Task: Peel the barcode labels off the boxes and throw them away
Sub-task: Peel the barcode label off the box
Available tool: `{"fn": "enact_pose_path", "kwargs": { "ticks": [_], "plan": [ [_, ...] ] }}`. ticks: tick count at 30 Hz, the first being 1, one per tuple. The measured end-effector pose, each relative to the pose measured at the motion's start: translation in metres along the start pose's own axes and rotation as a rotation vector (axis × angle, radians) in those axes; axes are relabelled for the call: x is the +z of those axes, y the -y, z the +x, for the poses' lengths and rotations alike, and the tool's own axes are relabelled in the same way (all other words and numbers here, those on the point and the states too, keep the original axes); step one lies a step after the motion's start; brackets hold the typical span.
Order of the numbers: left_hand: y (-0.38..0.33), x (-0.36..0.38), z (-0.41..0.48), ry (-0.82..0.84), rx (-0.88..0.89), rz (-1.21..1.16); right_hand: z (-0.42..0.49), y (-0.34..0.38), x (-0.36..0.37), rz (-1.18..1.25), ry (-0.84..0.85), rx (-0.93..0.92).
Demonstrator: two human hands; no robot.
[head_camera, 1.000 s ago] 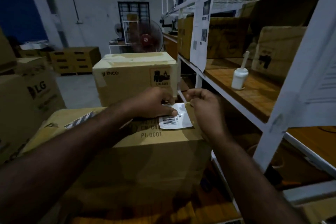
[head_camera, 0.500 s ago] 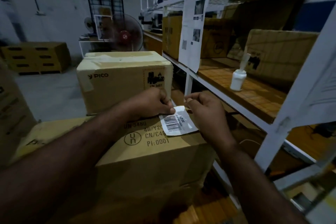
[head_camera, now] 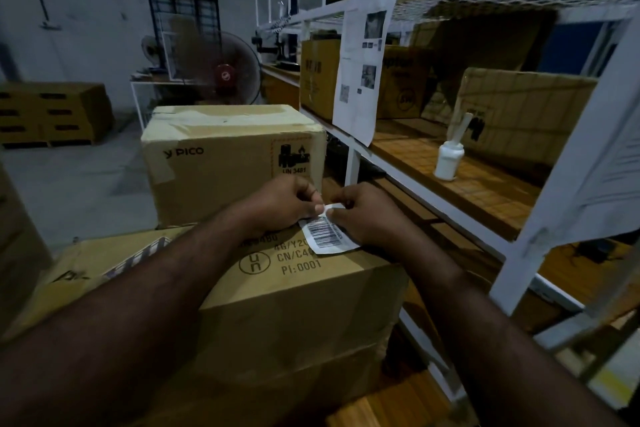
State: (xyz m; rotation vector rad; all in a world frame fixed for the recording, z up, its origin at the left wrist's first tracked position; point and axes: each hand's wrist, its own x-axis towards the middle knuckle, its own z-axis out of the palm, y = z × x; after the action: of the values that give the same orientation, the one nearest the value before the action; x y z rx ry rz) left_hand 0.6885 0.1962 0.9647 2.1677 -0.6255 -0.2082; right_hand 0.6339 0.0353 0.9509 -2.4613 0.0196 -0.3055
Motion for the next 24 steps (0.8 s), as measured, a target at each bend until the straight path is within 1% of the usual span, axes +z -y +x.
{"fn": "enact_pose_path", "kwargs": {
  "ticks": [3,9,13,16,20,24],
  "plan": [
    [0.002,-0.003,0.002,0.0,0.025,-0.042,0.01,0.0,0.005,-0.004,-0.028,0.011],
    [0.002,-0.01,0.001,0.073,-0.016,0.034,0.009,-0.004,0.009,0.047,-0.034,0.014],
    [-0.001,-0.004,0.001,0.037,-0.001,0.072,0.007,-0.005,0.005,0.157,-0.044,0.016],
    [-0.002,-0.001,0.001,0.024,0.019,0.097,0.003,-0.004,0.0,0.271,0.0,0.056],
    [-0.002,0.0,-0.001,0.003,0.084,0.092,0.0,-0.002,-0.002,0.244,0.059,0.064],
    [-0.001,-0.004,-0.003,0.028,0.132,0.055,-0.001,-0.004,-0.003,0.269,0.061,0.051]
  ]
}}
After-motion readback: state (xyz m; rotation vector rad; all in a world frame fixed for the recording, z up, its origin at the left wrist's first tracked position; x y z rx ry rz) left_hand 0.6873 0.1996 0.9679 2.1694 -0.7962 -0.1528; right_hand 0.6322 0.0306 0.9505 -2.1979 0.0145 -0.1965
